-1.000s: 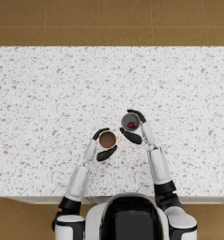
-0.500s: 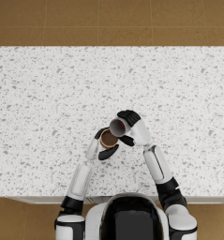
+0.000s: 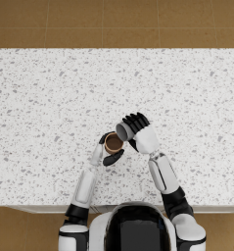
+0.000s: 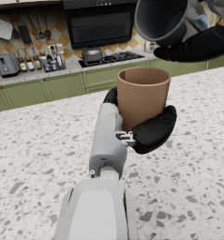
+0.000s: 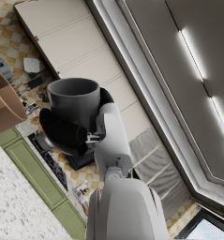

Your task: Pick up two cups and pour the berry on the right into the cup on the left

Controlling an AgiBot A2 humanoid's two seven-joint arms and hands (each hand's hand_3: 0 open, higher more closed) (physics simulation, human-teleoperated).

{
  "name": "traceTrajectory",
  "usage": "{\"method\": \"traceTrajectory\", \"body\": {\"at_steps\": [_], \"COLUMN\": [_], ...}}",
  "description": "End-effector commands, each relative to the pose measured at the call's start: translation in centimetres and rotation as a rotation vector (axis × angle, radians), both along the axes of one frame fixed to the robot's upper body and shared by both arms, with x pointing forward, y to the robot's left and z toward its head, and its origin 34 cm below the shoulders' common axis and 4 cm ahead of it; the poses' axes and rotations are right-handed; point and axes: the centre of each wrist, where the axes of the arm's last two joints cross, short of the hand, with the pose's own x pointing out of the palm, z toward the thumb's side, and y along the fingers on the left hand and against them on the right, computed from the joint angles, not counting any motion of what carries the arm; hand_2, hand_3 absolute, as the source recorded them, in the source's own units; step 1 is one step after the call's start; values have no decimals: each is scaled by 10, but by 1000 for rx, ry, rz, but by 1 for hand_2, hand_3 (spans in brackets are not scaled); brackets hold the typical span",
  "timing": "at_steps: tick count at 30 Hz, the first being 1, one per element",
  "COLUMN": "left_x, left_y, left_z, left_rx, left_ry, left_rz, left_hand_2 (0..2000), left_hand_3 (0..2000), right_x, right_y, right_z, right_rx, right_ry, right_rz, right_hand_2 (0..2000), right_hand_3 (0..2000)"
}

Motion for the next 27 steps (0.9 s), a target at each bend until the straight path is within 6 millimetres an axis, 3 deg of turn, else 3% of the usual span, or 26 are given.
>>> {"method": "traceTrajectory", "body": {"at_steps": [1, 14, 27], "left_x": [2, -2, 3], "left_y": [-2, -3, -5], "left_z": [4, 9, 3], "left_rx": [-7, -32, -47], "left_ry": [-12, -30, -2], "left_rz": [-2, 2, 14], "left_hand_2": [2000, 2000, 2000], "left_hand_3": [1280, 1280, 1280], "right_x": [-6, -8, -22], "right_y": [3, 7, 22], "right_z": [11, 11, 16], "right_rx": [-8, -291, -562], "right_ry": [-55, -222, -434], "right_rz": [0, -218, -398], "right_hand_2": [2000, 2000, 2000], "right_hand_3": [1280, 1280, 1280]}}
